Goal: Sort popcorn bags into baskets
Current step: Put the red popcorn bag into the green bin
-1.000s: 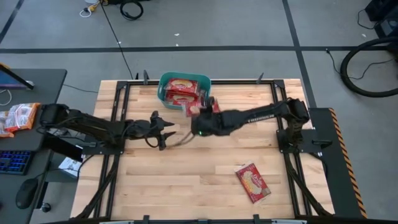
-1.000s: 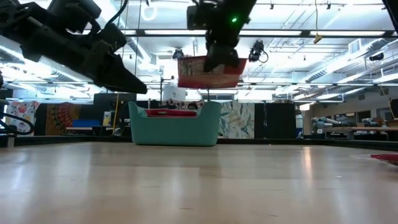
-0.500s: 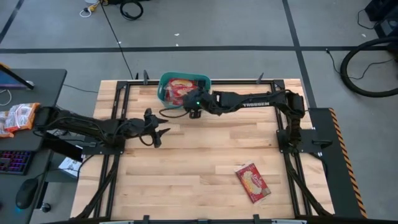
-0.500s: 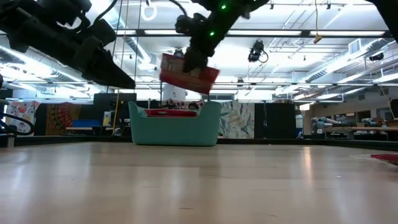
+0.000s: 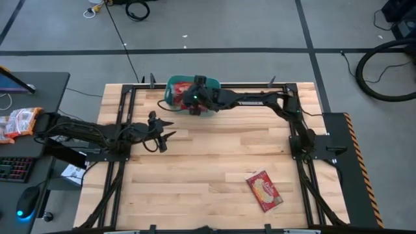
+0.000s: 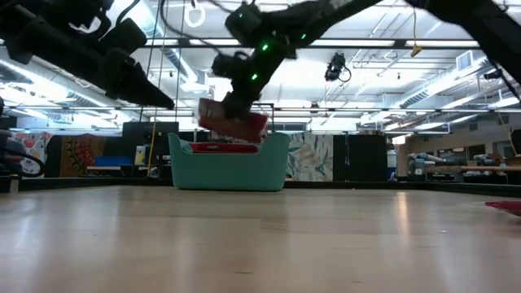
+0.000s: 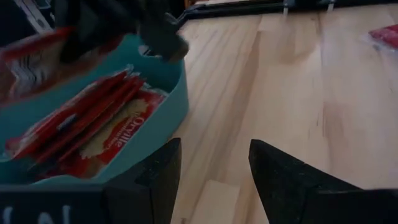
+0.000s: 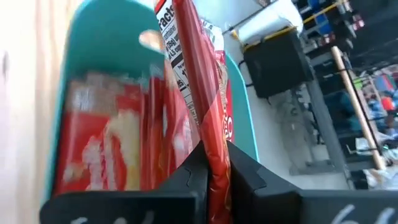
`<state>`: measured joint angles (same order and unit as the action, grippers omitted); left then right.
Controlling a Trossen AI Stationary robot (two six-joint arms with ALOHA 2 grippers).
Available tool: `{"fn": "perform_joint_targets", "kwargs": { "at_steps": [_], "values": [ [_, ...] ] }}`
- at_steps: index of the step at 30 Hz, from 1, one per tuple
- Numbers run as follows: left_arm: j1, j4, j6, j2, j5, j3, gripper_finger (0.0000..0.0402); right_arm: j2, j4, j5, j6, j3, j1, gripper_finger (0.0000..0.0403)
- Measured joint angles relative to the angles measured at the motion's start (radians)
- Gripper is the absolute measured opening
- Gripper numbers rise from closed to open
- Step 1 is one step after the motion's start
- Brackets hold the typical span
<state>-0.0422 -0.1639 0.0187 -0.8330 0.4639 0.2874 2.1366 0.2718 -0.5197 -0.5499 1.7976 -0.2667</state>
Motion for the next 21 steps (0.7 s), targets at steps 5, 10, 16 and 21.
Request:
{"fn": "perform_joint_targets", "kwargs": {
  "at_steps": [5, 10, 16, 21],
  "values": [
    [0.0, 0.008, 0.001, 0.001, 0.006, -0.001, 0.0194, 0.094, 0.005, -0.003, -0.003, 0.084, -0.038, 0.004],
    [0.0, 0.007, -0.005, 0.001, 0.004, -0.001, 0.0194, 0.151, 0.042, -0.017, -0.003, 0.133, -0.055, 0.0067],
    [-0.001, 0.014, -0.008, 0.001, 0.003, -0.001, 0.0194, 0.139, 0.093, -0.005, 0.024, 0.165, -0.055, 0.0129],
    [-0.001, 0.021, -0.013, 0.001, 0.003, -0.001, 0.0194, 0.072, 0.156, -0.001, 0.07, 0.186, -0.036, 0.0168]
  ]
}}
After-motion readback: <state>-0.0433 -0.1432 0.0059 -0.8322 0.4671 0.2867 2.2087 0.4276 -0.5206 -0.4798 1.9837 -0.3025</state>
